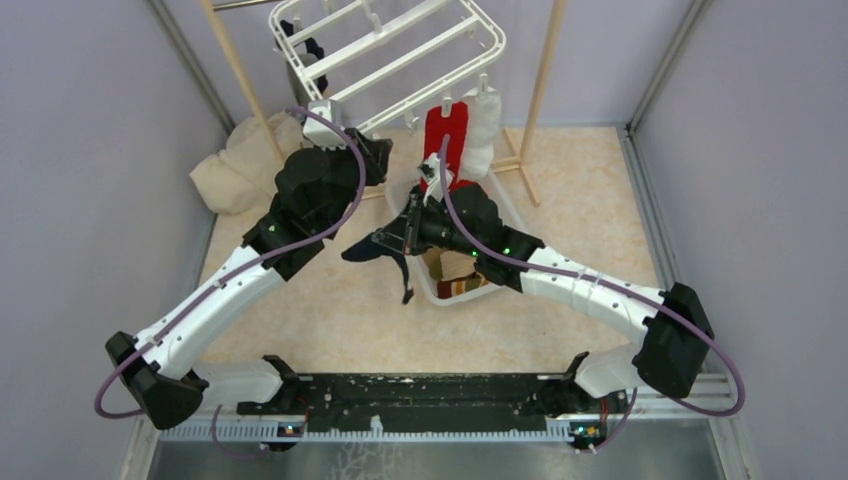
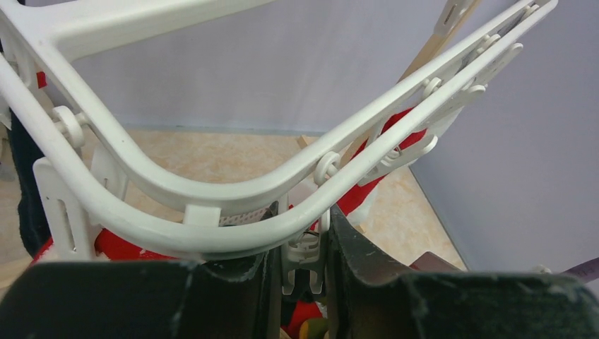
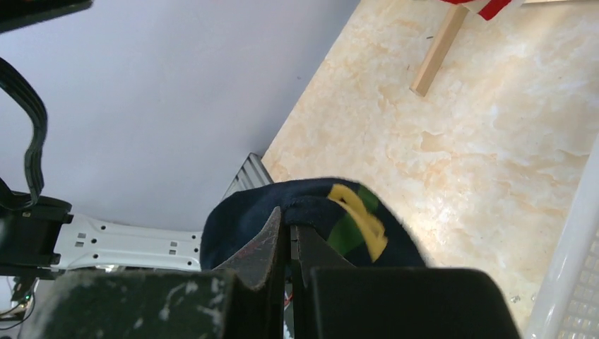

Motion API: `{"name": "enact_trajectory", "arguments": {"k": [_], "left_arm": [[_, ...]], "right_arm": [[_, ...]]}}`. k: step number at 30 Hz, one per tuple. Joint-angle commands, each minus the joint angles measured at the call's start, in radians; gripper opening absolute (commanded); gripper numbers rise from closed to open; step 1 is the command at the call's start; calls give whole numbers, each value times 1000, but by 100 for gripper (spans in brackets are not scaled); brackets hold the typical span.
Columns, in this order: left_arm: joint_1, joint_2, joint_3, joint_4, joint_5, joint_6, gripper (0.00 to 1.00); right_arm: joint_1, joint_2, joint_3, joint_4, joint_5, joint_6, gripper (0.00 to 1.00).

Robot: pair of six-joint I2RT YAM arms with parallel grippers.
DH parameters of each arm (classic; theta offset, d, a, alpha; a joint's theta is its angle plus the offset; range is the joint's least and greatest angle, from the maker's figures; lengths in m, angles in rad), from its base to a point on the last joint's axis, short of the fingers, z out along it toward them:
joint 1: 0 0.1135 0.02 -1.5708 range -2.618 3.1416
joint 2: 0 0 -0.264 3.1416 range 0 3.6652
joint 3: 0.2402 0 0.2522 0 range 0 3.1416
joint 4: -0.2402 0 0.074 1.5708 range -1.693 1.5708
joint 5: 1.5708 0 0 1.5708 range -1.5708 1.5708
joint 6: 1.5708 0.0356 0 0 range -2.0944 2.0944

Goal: Remove the socks clipped to the hanger
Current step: Remove the sock from the hanger.

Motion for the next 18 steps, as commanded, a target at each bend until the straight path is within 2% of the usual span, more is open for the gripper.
{"name": "enact_trajectory", "arguments": {"k": [1,9,15,18], "left_arm": [[-1,-28,13,33,6,23,12],[-1,-71,-16,-37,14,13,23],[-1,-125,-44,-93,-21,18,26],[-1,-148,-43,-121,-36,27,31]], "right_arm": [[12,-42,13,2,11,-21,0],[-6,-138,5,-132,81,-91,0],[-131,-220,-33,-187,28,-90,0],[-184,-240,-34,-232,20,-118,0]]}}
